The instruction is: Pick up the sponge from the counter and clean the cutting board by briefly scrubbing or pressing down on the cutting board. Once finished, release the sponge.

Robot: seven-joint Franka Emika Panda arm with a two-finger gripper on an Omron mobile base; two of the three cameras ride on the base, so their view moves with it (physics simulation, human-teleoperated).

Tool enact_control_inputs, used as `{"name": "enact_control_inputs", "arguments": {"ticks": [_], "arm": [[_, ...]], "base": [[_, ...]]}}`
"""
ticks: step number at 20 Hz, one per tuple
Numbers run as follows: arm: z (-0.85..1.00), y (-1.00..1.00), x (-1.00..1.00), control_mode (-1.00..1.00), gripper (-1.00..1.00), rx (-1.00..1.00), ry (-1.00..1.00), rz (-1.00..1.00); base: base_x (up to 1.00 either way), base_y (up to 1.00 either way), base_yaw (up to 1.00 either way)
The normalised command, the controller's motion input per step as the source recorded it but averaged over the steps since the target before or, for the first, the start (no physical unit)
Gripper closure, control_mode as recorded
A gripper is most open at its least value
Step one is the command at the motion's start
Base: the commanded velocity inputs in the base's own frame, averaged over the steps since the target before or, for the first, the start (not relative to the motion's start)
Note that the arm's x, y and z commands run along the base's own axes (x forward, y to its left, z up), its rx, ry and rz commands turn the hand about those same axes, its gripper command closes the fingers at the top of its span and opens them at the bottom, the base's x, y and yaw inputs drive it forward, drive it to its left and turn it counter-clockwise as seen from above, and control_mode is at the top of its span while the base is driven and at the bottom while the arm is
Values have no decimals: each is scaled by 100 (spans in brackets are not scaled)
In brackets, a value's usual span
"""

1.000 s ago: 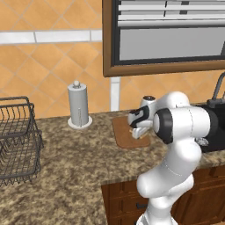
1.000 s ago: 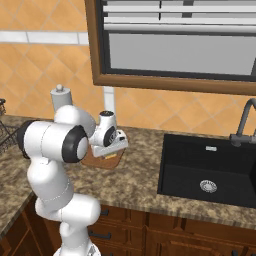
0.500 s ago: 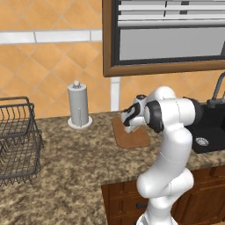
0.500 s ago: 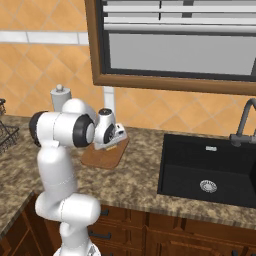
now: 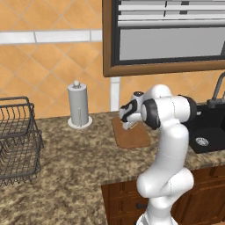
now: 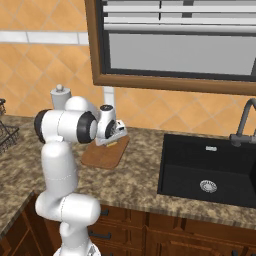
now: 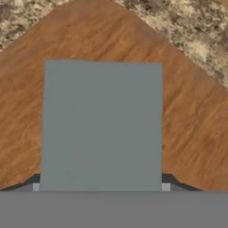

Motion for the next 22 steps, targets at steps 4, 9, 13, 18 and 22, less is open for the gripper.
{"name": "enact_control_inputs", "arguments": {"ticks": [4, 9, 13, 18, 22], "arm": [[-6, 11, -59, -100, 100, 0, 2, 0], [-7, 17, -78, -100, 100, 0, 5, 0], [-4, 22, -85, -100, 100, 0, 4, 0], [0, 33, -69, -100, 100, 0, 5, 3], [0, 19, -31, -100, 100, 0, 12, 2]], "base": [[0, 0, 0], [0, 0, 0], [0, 0, 0], [0, 0, 0], [0, 0, 0]]}}
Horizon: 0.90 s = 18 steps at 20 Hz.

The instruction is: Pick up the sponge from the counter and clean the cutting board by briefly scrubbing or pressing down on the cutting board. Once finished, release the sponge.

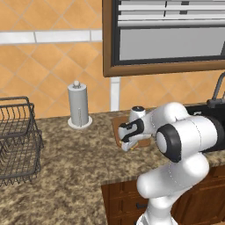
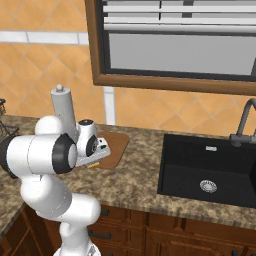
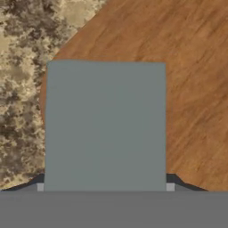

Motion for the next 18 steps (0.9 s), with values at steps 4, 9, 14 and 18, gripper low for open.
{"name": "enact_control_inputs", "arguments": {"ticks": [4, 9, 14, 18], "arm": [[0, 0, 4, -100, 100, 1, 14, 0], [0, 0, 25, -100, 100, 2, 13, -1], [0, 0, 30, -100, 100, 0, 5, 0], [13, 0, 3, -100, 100, 0, 0, 0]], "base": [[0, 0, 0], [0, 0, 0], [0, 0, 0], [0, 0, 0]]}}
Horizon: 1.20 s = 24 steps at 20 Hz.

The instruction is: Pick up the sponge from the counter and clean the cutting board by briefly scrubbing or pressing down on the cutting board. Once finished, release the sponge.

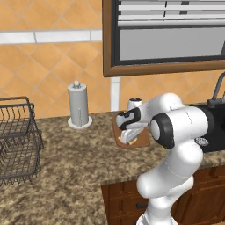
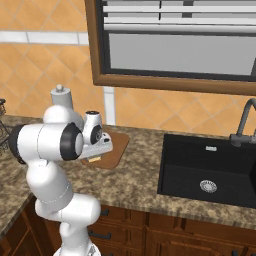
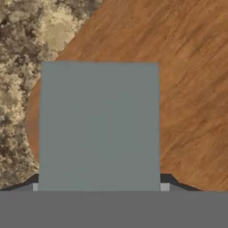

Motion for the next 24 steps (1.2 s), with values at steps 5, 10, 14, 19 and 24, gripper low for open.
{"name": "enact_control_inputs", "arguments": {"ticks": [5, 10, 14, 19, 24], "arm": [[3, 0, 28, -100, 100, 0, -2, 0], [-4, 0, 52, -100, 100, 0, 0, 0], [-12, 0, 66, -100, 100, 0, 0, 0], [-10, -2, 63, -100, 100, 0, 0, -1], [-10, -16, 56, -100, 100, 0, 0, -3]], "base": [[0, 0, 0], [0, 0, 0], [0, 0, 0], [0, 0, 0], [0, 0, 0]]}}
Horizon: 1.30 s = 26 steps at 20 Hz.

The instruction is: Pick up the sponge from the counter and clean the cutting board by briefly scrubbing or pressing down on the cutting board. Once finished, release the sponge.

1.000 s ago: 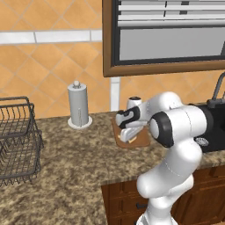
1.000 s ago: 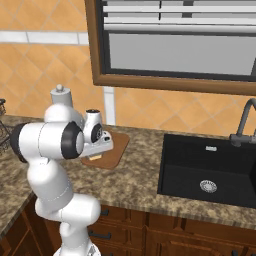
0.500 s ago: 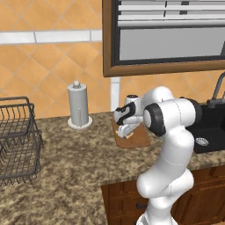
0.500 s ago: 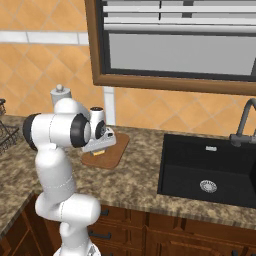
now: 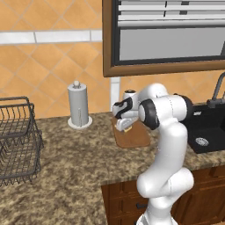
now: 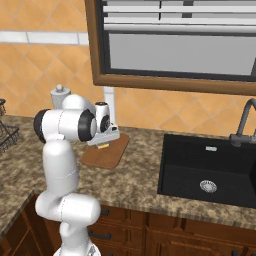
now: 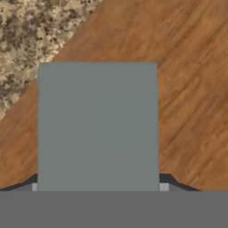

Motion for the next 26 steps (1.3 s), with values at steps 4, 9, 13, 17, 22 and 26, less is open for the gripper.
{"name": "enact_control_inputs", "arguments": {"ticks": [4, 9, 13, 17, 22, 26], "arm": [[-10, -29, 31, -100, 100, 0, 0, -5], [-17, -30, -1, -100, 100, 0, 0, -3], [-23, -1, -69, -100, 100, 0, 0, 0], [-21, 0, -100, -100, 100, 0, 1, 0], [-29, 0, -96, -100, 100, 0, 8, 0], [-25, -3, -89, -100, 100, 0, 10, 0]], "base": [[0, 0, 0], [0, 0, 0], [0, 0, 0], [0, 0, 0], [0, 0, 0], [0, 0, 0]]}}
